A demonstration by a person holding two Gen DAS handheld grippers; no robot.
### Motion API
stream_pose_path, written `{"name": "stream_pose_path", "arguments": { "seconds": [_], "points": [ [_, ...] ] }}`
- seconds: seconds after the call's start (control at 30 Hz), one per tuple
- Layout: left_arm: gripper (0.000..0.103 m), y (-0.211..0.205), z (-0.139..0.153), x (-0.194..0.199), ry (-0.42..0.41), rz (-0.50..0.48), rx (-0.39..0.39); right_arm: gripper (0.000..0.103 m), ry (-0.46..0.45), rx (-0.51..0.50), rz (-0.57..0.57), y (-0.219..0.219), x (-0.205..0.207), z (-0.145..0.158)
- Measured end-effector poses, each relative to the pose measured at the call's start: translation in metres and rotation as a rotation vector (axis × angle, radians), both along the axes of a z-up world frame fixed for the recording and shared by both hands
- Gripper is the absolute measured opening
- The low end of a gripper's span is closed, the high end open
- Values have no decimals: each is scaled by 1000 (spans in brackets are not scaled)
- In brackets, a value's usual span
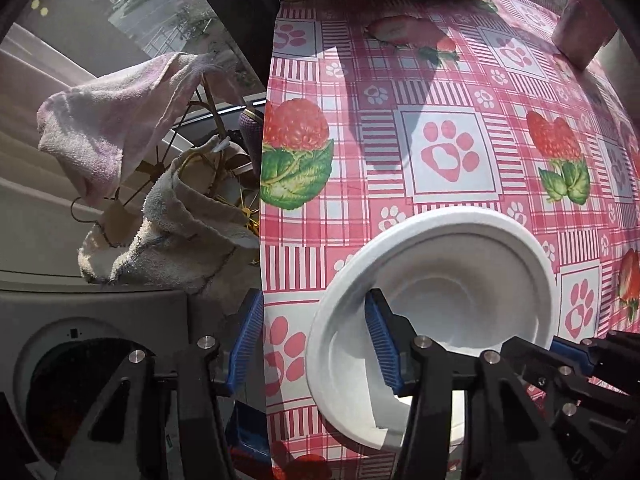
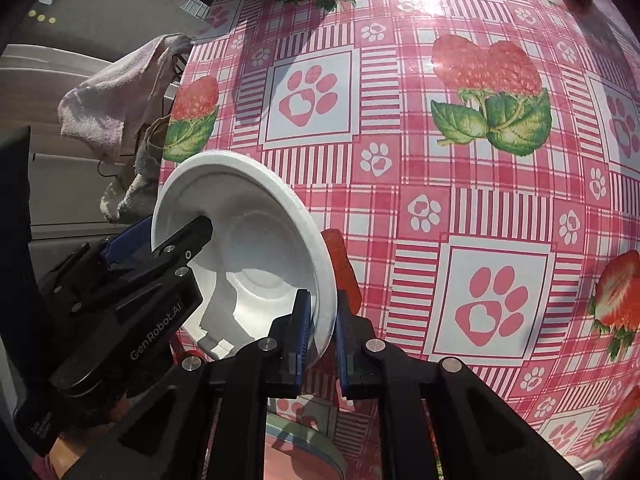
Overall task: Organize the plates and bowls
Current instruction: 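Carry the white bowl with both grippers over the bowl stack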
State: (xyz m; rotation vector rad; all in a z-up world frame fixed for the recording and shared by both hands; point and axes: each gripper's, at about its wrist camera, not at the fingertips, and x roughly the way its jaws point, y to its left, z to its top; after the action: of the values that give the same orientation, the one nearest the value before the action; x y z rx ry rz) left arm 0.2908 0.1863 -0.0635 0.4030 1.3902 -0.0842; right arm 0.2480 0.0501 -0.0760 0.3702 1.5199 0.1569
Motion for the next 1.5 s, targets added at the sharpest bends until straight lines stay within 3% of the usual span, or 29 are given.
{"name": "stream_pose_path", "arguments": {
  "seconds": [0.07, 0.17, 0.23, 0.33, 0.4, 0.47, 0.67, 1.07, 1.5],
  "points": [
    [56, -2, 2, -5, -31, -27, 27, 13, 8, 8, -7, 2, 0, -2],
    [56, -18, 3, -19, -98, -148, 127, 13, 11, 25, -21, 4, -1, -5],
    [56, -27, -2, -25, -89, -222, 134, 13, 10, 26, -30, 4, -1, -7],
    [51, -25, -11, -23, -38, -209, 73, 14, 20, 49, -61, -3, -4, -11],
    [47, -16, -14, -15, 19, -129, -23, 14, 24, 55, -70, -7, -5, -9],
    [35, -7, -17, -8, 81, -53, -103, 13, 15, 29, -55, -11, -8, -5],
    [34, -21, -20, -10, 154, 30, -214, 13, 36, -4, -83, -38, -26, -4],
    [35, -120, -18, -61, 195, -91, -245, 13, 110, -57, -210, -130, -99, -9],
    [36, -204, 3, -111, 205, -141, -241, 13, 81, -10, -343, -208, -148, 9]
  ]
}}
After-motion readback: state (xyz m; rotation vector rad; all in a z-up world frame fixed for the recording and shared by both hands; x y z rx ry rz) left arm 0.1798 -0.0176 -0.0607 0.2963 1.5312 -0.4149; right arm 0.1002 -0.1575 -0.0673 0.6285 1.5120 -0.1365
